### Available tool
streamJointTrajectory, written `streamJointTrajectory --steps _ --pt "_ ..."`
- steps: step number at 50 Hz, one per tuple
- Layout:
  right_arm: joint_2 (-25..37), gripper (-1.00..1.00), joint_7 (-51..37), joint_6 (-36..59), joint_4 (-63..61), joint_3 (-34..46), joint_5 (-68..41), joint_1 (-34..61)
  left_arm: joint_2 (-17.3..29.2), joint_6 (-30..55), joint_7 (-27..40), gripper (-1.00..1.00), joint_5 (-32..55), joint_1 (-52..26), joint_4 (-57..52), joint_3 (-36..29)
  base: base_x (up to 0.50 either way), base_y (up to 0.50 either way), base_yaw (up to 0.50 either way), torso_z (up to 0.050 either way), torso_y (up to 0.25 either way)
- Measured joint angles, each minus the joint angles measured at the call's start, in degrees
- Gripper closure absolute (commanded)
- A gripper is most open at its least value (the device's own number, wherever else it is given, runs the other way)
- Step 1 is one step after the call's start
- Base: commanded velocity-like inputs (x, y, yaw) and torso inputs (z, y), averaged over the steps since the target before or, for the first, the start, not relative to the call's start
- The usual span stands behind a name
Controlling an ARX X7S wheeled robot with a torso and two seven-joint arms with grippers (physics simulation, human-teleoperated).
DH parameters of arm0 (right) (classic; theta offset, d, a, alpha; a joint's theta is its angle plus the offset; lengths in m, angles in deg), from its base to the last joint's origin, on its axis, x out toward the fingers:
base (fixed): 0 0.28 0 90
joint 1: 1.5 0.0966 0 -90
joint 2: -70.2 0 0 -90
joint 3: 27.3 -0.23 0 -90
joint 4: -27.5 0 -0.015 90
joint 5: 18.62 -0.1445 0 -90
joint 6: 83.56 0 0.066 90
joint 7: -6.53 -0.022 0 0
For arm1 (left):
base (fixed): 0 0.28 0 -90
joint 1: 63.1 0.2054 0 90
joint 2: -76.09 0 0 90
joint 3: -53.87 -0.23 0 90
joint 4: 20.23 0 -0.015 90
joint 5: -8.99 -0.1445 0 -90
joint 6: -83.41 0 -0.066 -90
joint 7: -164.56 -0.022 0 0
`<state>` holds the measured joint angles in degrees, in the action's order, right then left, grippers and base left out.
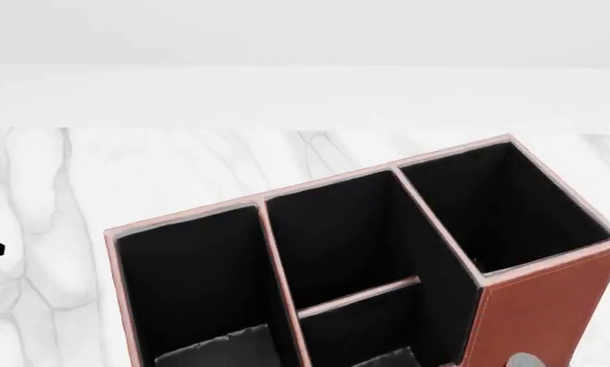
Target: Pick up the book and place it in the front compartment of the caddy.
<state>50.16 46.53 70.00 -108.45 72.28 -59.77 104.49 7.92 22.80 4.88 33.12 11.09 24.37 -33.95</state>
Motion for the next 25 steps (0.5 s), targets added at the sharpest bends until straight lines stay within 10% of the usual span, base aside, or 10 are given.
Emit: streamJointTrajectory --steps 25 --pt "-4.46 -1.00 2.45 -0.14 4.20 12.22 6.61 5.40 0.33 -0.51 0.44 -1.00 0.38 0.14 0.22 0.06 0.00 0.00 0.00 0.000 0.000"
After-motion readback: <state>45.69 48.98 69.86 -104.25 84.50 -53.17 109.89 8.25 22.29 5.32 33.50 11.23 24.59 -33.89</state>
